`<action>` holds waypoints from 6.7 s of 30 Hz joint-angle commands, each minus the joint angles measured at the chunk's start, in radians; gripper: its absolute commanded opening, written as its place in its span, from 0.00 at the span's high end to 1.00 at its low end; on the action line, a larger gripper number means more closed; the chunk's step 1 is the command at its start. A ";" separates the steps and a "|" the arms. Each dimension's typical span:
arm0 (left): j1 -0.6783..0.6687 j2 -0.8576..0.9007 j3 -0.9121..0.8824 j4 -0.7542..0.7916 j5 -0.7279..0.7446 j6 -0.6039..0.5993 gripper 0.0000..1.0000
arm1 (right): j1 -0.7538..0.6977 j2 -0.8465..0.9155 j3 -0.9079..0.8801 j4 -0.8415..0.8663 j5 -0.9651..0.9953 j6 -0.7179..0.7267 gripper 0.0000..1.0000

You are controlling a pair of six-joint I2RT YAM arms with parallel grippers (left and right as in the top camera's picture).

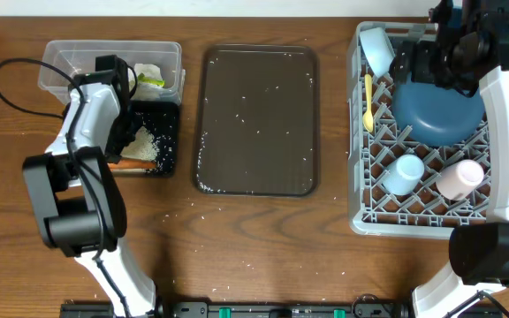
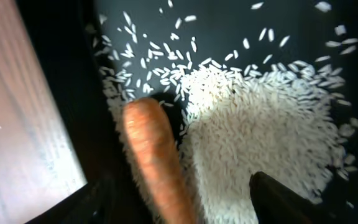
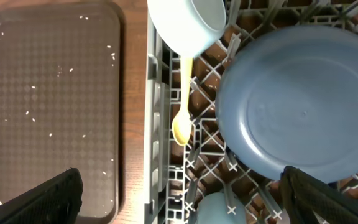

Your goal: Sort waste into correct bins and load items into the dishwasher rack

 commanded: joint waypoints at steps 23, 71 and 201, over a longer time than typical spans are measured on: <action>0.005 -0.402 0.041 -0.050 -0.016 0.048 0.02 | 0.018 -0.484 0.001 -0.003 -0.023 -0.002 0.01; 0.005 -0.402 0.041 -0.050 -0.016 0.048 0.01 | 0.045 -1.703 -1.995 1.260 -0.045 0.005 0.01; -0.137 -1.989 -1.493 0.893 0.355 1.032 0.00 | 0.048 -1.828 -1.994 1.200 -0.059 0.005 0.01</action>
